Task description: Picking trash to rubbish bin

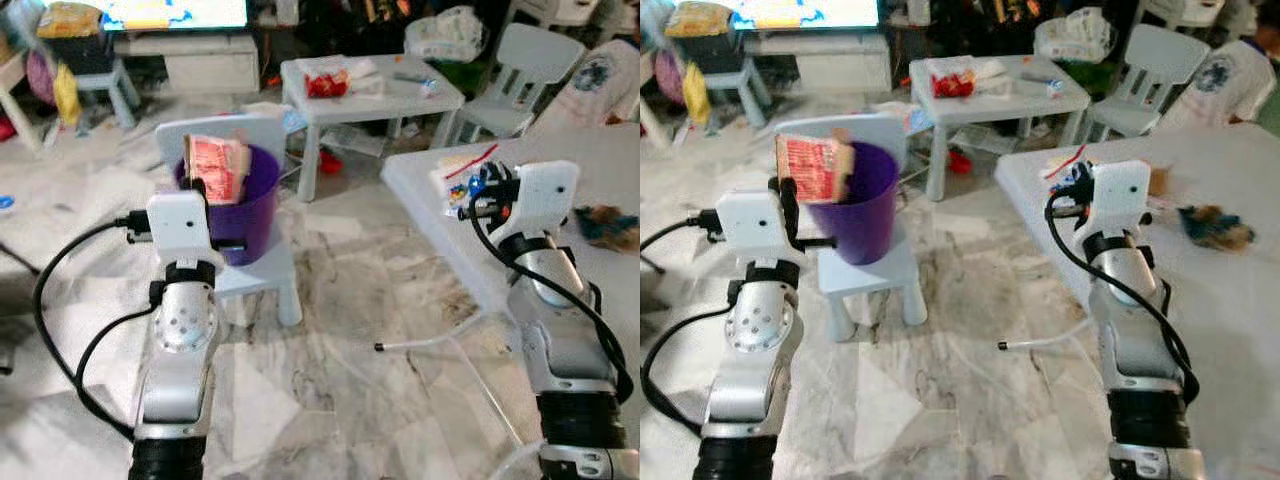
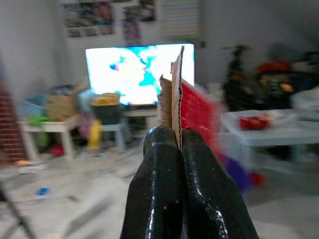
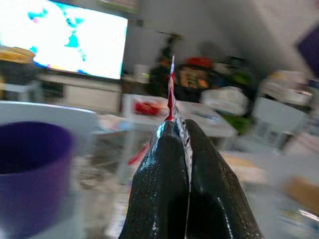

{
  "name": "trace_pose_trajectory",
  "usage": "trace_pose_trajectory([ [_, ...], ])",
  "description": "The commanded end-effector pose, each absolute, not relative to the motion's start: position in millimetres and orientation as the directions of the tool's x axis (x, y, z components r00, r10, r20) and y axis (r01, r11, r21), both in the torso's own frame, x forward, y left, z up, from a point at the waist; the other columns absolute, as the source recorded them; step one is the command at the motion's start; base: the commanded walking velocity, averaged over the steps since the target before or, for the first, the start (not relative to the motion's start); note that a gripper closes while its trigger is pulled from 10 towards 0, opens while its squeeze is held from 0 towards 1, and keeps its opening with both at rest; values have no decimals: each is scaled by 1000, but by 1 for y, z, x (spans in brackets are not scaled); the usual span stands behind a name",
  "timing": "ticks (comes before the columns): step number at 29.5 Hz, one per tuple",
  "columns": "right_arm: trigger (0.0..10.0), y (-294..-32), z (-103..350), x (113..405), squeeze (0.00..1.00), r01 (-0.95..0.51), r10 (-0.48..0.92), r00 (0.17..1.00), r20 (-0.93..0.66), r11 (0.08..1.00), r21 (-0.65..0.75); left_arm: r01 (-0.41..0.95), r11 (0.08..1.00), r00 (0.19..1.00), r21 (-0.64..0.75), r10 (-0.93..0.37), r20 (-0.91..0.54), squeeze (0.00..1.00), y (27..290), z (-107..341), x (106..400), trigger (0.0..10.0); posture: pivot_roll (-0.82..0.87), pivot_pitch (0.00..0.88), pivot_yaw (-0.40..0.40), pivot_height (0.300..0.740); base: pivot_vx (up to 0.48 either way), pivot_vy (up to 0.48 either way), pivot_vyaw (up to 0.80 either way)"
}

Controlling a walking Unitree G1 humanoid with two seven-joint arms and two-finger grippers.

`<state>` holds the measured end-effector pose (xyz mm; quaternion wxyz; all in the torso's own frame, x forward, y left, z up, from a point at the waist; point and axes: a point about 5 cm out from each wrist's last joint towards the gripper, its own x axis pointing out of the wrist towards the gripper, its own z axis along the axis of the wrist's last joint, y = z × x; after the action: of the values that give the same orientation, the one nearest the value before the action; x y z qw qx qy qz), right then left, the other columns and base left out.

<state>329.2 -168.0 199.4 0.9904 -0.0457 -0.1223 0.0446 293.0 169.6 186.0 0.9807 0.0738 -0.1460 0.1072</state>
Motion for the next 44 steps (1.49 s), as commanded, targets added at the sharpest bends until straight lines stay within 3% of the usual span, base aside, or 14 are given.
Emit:
trace_pose_trajectory([
  [1,0,-178,203,328,0,-51,78,966,247,992,-112,-210,973,934,99,170,314,0,161,189,294,0,26,99,-95,740,0,0,0],
  [8,0,-177,204,329,0,-57,86,965,247,991,-120,-199,976,938,91,162,306,0,159,188,294,0,21,99,-99,740,0,0,0],
  [19,0,-176,204,329,0,-64,92,964,248,991,-120,-186,979,943,81,155,295,0,158,186,295,0,22,99,-101,740,0,0,608],
  [29,0,-176,204,330,0,-64,91,964,249,991,-114,-163,984,948,74,135,290,0,157,185,296,0,21,97,-99,740,0,0,0],
  [44,0,-175,204,331,0,-71,99,964,248,990,-120,-154,985,951,72,128,281,0,158,184,297,0,24,90,-98,740,284,0,0],
])
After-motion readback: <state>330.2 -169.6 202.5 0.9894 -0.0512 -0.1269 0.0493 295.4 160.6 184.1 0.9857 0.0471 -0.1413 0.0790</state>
